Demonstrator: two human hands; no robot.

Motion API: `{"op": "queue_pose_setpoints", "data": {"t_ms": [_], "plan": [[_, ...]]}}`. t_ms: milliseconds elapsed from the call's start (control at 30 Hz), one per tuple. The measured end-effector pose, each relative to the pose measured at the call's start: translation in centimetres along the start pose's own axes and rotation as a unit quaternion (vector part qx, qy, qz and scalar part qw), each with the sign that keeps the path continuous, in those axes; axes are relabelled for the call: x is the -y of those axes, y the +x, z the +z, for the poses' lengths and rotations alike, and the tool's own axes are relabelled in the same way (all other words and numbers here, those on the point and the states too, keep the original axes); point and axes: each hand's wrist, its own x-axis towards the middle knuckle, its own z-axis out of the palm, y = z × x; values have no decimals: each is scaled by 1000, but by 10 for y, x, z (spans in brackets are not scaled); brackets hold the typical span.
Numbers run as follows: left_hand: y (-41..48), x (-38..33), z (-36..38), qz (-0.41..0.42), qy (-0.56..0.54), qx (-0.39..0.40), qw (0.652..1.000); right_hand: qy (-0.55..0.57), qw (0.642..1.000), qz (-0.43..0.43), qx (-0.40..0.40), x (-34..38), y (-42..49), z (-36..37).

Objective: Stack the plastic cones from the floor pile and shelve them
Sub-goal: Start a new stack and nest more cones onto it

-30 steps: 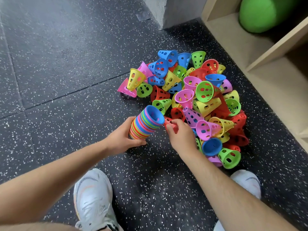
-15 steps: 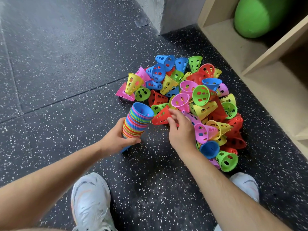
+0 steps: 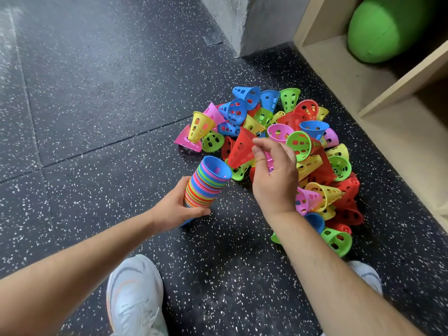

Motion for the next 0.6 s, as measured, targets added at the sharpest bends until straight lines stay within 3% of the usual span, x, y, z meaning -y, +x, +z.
{"op": "queue_pose_setpoints", "data": {"t_ms": [100, 200, 433, 600], "plan": [[1, -1, 1, 1, 1, 2, 1000, 0, 1000, -6, 23, 1, -1, 4], [0, -1, 1, 1, -6, 0, 1000, 0, 994, -45, 98, -4, -5, 9], [0, 1, 0, -3, -12, -8, 1000, 41, 965, 4, 260, -17, -28, 15], [1, 3, -1, -2, -16, -10, 1000, 25, 961, 51, 270, -19, -23, 17]]}}
